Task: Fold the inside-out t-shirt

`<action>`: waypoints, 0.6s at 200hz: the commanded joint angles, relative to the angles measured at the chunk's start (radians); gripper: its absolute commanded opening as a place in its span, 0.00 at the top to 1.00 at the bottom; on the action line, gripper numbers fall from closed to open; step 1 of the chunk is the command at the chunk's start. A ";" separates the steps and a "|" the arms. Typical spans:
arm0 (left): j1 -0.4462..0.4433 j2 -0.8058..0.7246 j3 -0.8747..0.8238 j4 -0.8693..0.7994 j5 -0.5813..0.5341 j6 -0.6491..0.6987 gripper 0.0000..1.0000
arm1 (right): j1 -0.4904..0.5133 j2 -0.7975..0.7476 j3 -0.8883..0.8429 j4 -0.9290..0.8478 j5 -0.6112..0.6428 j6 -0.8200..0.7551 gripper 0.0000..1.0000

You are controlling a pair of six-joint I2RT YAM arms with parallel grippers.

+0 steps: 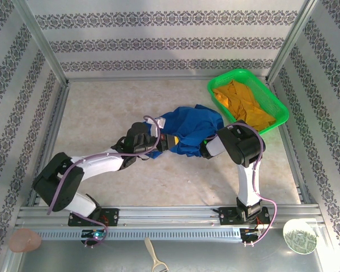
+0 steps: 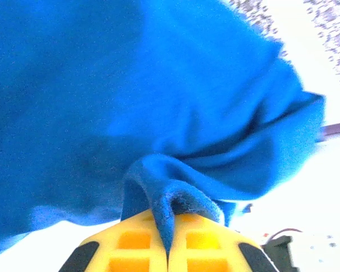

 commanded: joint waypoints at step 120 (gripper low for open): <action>-0.615 0.068 0.653 0.076 0.021 -0.163 1.00 | -0.072 0.012 0.102 -0.083 -0.066 0.002 0.25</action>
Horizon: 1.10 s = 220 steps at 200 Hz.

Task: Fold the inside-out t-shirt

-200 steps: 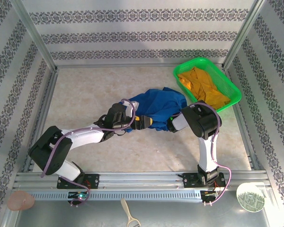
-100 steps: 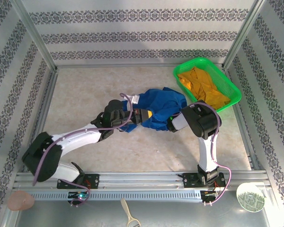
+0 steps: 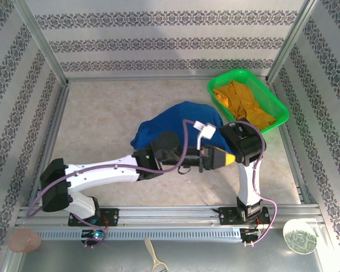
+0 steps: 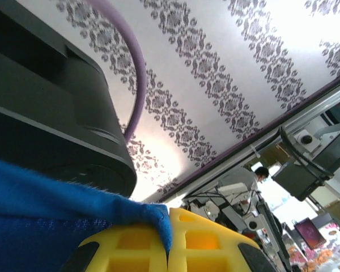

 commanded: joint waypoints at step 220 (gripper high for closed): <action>-0.107 0.132 0.411 -0.051 0.091 0.003 1.00 | 0.046 0.017 0.157 -0.365 -0.038 -0.152 0.21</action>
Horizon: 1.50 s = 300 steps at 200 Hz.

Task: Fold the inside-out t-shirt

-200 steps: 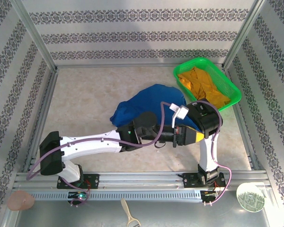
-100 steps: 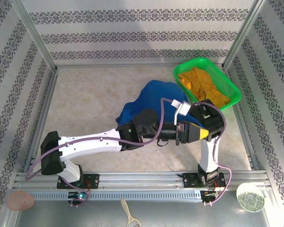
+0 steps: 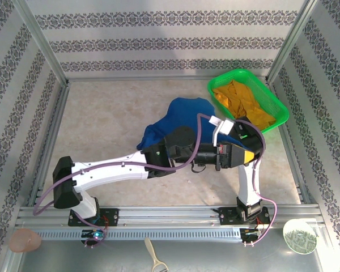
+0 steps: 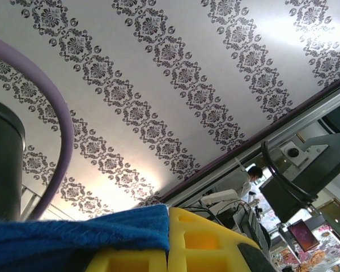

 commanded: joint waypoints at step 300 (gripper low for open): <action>0.090 -0.134 -0.187 0.253 -0.149 -0.065 1.00 | 0.043 0.010 0.239 -0.859 0.114 -0.080 1.00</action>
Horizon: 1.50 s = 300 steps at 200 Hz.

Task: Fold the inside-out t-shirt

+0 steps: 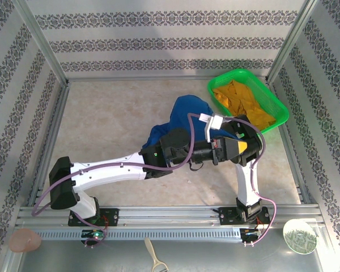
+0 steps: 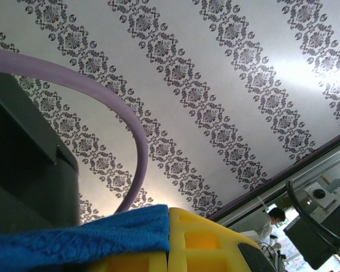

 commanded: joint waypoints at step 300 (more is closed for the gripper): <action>0.843 -0.431 -0.409 -0.507 0.326 0.553 0.15 | 0.100 -0.512 0.041 -0.295 -0.452 -0.768 1.00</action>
